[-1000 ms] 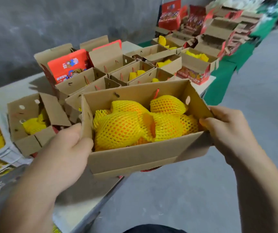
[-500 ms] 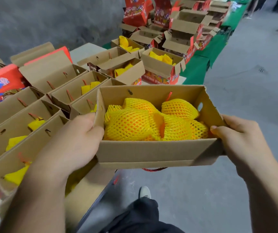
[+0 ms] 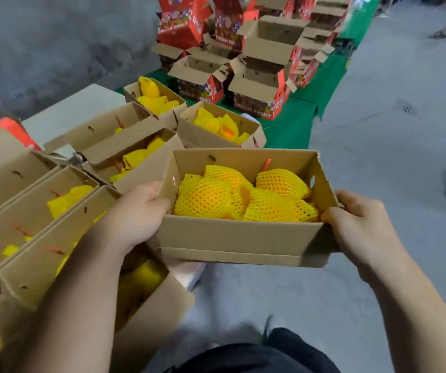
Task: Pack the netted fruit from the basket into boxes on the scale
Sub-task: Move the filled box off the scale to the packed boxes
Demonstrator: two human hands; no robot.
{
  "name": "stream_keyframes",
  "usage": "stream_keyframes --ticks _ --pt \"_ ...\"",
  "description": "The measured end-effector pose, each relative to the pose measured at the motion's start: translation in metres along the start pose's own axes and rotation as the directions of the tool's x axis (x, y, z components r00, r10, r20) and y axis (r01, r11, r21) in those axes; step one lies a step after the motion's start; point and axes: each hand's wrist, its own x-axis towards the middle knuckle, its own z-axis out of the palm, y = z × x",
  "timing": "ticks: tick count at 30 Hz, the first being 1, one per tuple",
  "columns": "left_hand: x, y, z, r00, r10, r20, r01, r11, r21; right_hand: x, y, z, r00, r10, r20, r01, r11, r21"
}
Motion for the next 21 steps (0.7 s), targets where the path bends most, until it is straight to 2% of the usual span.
stream_keyframes --ticks 3,6,9,12,13,15,16,17,18,19,21 --pt "0.073 0.005 0.01 0.998 -0.063 -0.005 0.063 0.998 0.008 0.064 0.014 0.017 0.99 0.06 0.13 -0.073 0.993 0.096" --pt "0.143 0.0 0.017 0.99 -0.126 -0.069 0.133 0.985 0.109 0.114 0.027 0.046 0.965 0.093 0.245 -0.115 0.991 0.075" --pt "0.193 -0.022 0.032 0.96 -0.176 -0.218 0.22 0.956 0.194 0.139 0.045 0.088 0.904 0.104 0.416 -0.151 0.985 0.082" --pt "0.21 -0.049 0.066 0.892 -0.23 -0.388 0.37 0.865 0.339 0.15 0.064 0.125 0.835 0.126 0.535 -0.171 0.985 0.036" --pt "0.208 -0.055 0.081 0.862 -0.253 -0.439 0.426 0.831 0.358 0.151 0.066 0.131 0.786 0.119 0.607 -0.146 0.989 -0.006" --pt "0.193 -0.056 0.115 0.789 -0.294 -0.54 0.494 0.826 0.272 0.158 0.057 0.13 0.612 0.207 0.763 -0.186 0.976 -0.116" --pt "0.183 -0.051 0.132 0.727 -0.345 -0.594 0.508 0.852 0.127 0.166 0.05 0.123 0.506 0.255 0.824 -0.147 0.967 -0.209" --pt "0.174 -0.044 0.149 0.65 -0.429 -0.627 0.506 0.86 -0.065 0.182 0.045 0.116 0.433 0.252 0.865 -0.027 0.963 -0.268" --pt "0.167 -0.034 0.165 0.586 -0.525 -0.617 0.485 0.837 -0.252 0.2 0.04 0.11 0.436 0.231 0.87 0.137 0.938 -0.318" --pt "0.161 -0.023 0.182 0.551 -0.607 -0.572 0.463 0.793 -0.396 0.221 0.035 0.107 0.508 0.134 0.851 0.283 0.907 -0.312" --pt "0.153 -0.002 0.211 0.552 -0.684 -0.477 0.415 0.722 -0.554 0.259 0.02 0.104 0.712 -0.1 0.695 0.392 0.878 -0.276"
